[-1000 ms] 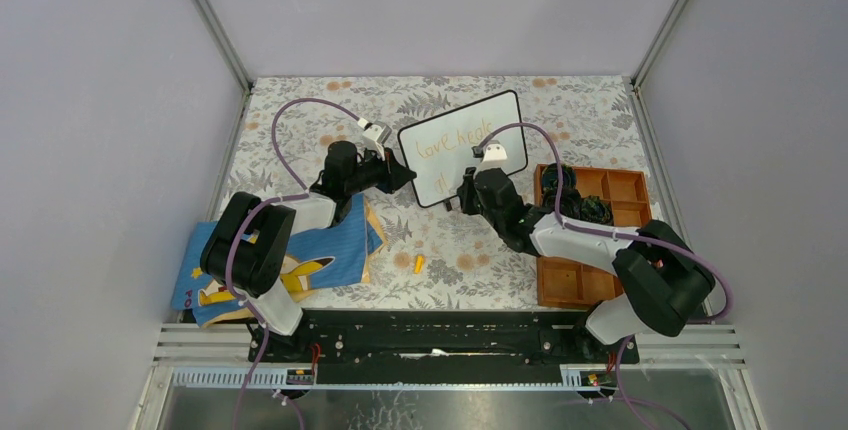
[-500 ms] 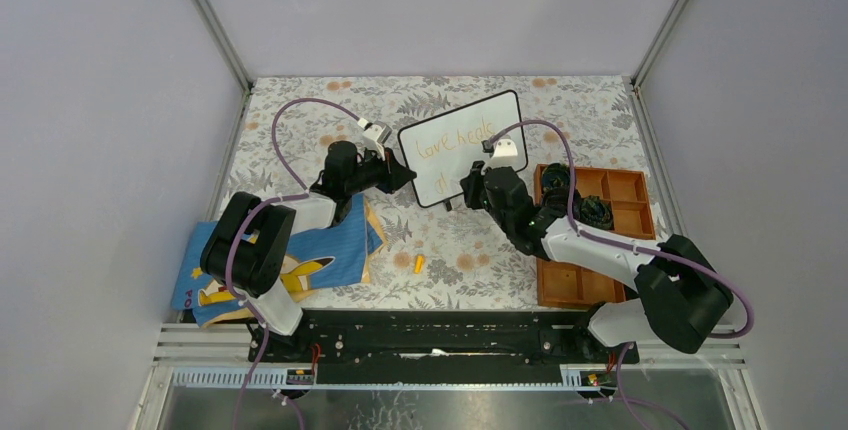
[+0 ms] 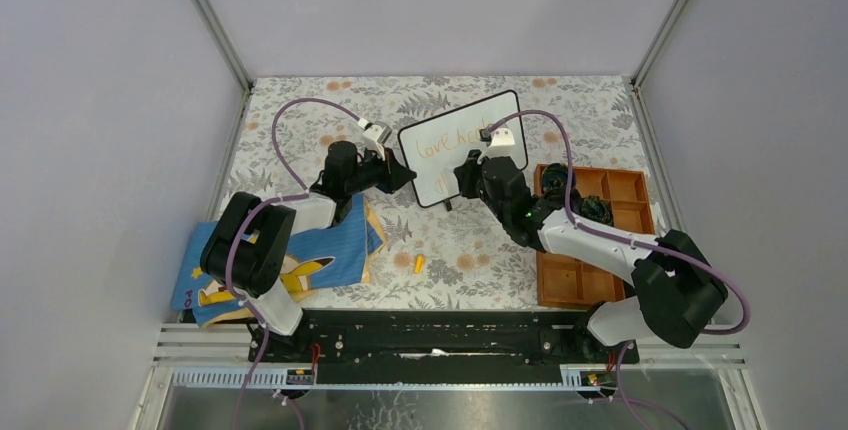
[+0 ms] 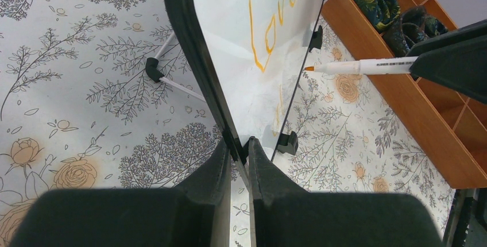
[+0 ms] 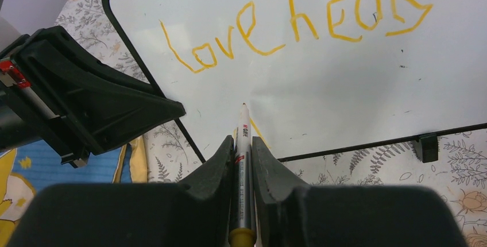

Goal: Write a sentence on the whiteboard

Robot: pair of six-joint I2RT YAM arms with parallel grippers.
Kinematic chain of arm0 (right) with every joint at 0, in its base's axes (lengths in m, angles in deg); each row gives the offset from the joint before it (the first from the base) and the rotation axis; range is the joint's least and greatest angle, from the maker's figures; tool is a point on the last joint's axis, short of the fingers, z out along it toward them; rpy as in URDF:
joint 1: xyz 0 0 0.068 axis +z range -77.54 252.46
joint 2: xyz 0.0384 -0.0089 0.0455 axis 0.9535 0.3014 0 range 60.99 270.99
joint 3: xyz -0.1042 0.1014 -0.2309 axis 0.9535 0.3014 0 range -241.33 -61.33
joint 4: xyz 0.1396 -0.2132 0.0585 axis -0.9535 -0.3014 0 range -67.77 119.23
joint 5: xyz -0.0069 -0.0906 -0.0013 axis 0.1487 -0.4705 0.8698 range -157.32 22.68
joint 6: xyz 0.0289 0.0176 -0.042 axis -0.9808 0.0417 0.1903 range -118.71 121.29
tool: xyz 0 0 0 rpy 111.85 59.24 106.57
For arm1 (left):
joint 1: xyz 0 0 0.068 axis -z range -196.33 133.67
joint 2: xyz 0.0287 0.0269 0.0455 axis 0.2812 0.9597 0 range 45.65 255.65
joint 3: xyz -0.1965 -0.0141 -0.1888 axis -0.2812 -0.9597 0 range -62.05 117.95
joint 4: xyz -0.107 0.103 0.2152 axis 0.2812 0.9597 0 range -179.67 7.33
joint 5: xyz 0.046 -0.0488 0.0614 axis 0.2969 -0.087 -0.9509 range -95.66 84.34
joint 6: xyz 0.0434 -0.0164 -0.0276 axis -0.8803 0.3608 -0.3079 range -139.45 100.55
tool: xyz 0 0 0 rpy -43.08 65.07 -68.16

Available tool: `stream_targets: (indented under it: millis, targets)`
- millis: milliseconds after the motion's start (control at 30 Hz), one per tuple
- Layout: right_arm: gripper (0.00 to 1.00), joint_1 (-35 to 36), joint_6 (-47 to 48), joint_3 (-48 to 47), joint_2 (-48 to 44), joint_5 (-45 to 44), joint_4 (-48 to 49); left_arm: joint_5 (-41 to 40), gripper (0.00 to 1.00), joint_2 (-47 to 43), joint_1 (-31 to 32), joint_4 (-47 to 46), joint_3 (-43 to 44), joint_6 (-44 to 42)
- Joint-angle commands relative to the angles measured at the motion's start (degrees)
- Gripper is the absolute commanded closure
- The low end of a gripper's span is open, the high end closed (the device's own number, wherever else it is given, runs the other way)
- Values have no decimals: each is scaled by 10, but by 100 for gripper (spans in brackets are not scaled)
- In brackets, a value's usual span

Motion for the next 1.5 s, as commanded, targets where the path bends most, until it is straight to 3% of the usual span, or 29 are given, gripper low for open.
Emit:
stream_targets:
  millis: [0, 1467]
  targets:
    - [100, -9, -5, -24, 8, 7, 23, -46, 100, 8, 5, 67, -12, -56]
    - [100, -21, -16, -30, 43, 17, 31, -50, 100, 9, 7, 70, -12, -58]
